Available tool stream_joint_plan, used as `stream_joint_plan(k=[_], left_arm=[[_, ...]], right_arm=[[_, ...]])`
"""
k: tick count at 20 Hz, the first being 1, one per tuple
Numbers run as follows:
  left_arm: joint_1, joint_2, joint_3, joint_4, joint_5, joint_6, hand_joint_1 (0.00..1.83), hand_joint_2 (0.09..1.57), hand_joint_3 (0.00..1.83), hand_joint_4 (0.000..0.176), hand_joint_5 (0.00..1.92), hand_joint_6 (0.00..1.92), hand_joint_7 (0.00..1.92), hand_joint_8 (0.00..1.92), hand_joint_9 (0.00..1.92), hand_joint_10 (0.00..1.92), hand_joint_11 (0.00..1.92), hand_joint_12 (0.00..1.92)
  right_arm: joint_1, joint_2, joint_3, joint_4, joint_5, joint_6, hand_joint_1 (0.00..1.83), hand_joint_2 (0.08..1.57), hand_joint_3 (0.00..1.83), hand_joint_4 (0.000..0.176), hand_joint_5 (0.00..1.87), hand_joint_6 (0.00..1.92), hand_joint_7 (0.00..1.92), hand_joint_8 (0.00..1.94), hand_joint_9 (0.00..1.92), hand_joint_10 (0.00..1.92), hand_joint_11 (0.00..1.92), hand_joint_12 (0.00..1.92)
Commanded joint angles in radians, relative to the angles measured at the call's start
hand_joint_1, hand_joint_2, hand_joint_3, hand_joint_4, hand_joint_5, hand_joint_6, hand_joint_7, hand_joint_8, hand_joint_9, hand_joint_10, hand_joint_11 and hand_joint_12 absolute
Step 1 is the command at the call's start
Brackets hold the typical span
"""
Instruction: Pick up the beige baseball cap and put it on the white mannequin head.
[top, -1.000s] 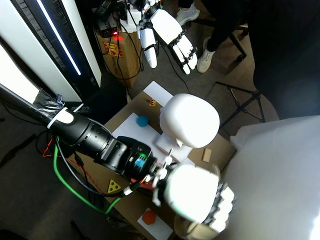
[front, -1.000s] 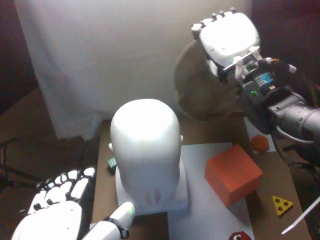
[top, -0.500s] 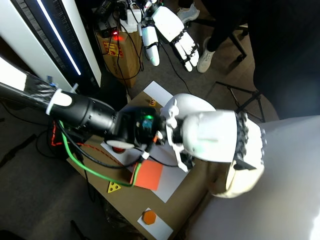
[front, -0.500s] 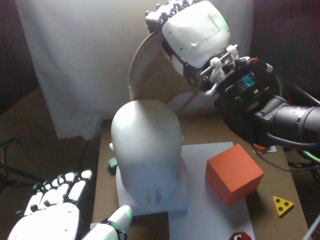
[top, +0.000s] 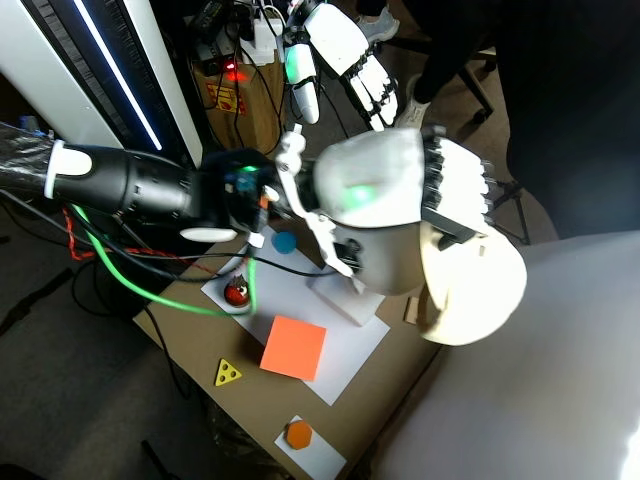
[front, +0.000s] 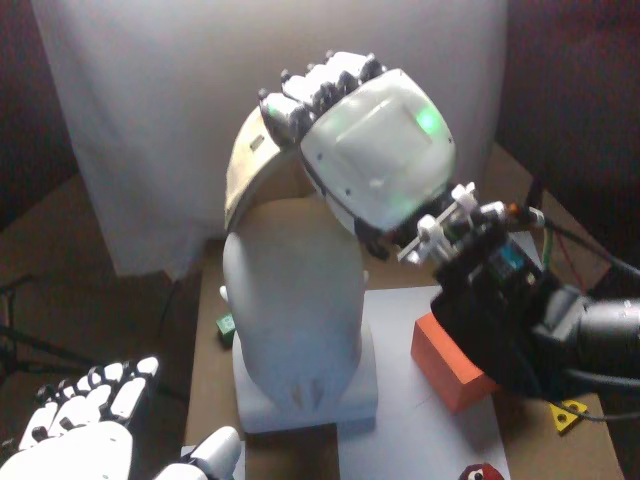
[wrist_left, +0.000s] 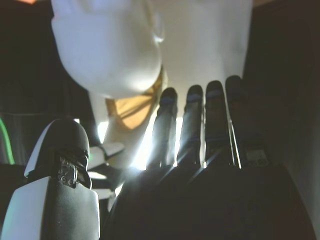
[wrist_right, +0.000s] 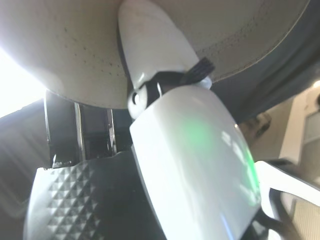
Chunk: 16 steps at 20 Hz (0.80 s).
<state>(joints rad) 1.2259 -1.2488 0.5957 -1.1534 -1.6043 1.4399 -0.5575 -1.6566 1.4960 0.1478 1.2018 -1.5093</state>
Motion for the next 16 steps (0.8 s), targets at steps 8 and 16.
stream_joint_plan(k=[8,16], left_arm=[[0.003,0.031,-0.012,0.056,-0.060,-0.005,0.00,1.14,0.00,0.063,0.11,0.00,0.08,0.00,0.06,0.00,0.00,0.25],[0.005,0.048,0.017,0.069,-0.032,-0.018,0.00,1.14,0.00,0.063,0.11,0.00,0.08,0.00,0.06,0.00,0.00,0.27]], right_arm=[[-0.095,0.026,-0.173,-0.039,0.226,-0.179,1.36,1.15,0.00,0.000,0.85,1.11,0.88,1.11,0.87,1.37,0.83,1.45],[-0.162,0.026,-0.215,-0.052,0.195,-0.251,1.48,1.14,0.00,0.000,0.83,1.05,0.84,1.09,0.85,1.26,0.84,1.64]])
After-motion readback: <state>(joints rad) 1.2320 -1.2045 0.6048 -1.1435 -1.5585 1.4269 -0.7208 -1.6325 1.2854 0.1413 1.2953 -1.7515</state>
